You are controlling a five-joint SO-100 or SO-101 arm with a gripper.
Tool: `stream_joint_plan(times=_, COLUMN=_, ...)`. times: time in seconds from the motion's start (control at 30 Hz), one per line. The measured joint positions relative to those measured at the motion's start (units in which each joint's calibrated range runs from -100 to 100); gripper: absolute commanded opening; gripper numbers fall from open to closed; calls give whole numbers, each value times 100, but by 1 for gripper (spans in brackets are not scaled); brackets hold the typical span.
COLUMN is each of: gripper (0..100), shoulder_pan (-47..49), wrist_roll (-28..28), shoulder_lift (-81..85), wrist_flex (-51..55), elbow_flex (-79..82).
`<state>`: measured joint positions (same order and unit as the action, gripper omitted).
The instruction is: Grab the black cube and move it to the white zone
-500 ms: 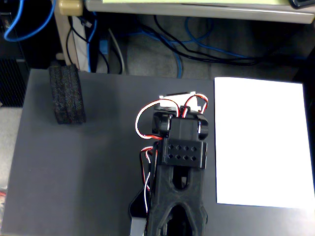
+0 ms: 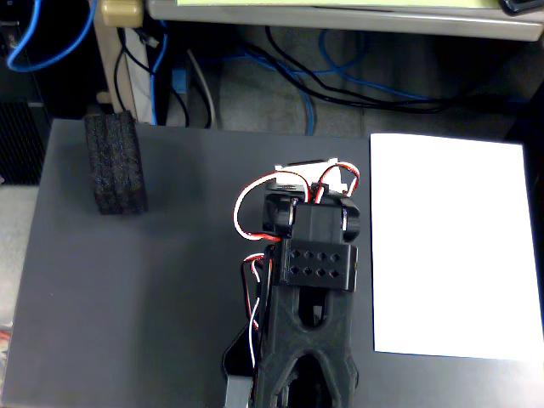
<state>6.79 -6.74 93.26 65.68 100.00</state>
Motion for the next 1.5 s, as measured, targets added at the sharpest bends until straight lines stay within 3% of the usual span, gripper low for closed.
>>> stream_joint_plan(times=0.6, gripper=2, shoulder_pan=0, wrist_roll=0, shoulder_lift=0, wrist_flex=-188, elbow_flex=-55)
stream_joint_plan(times=0.83, gripper=3, shoulder_pan=7, wrist_roll=0, shoulder_lift=17, wrist_flex=-257, elbow_flex=-3647)
stream_joint_plan(times=0.93, gripper=3, shoulder_pan=502, wrist_roll=0, shoulder_lift=-117, wrist_flex=-248, elbow_flex=-4625)
stream_joint_plan(times=1.2, gripper=3, shoulder_pan=1699, wrist_roll=-278, shoulder_lift=-4586, wrist_flex=1027, elbow_flex=-8236)
stream_joint_plan(times=1.5, gripper=3, shoulder_pan=3892, wrist_roll=-1720, shoulder_lift=-7324, wrist_flex=2251, elbow_flex=-8720)
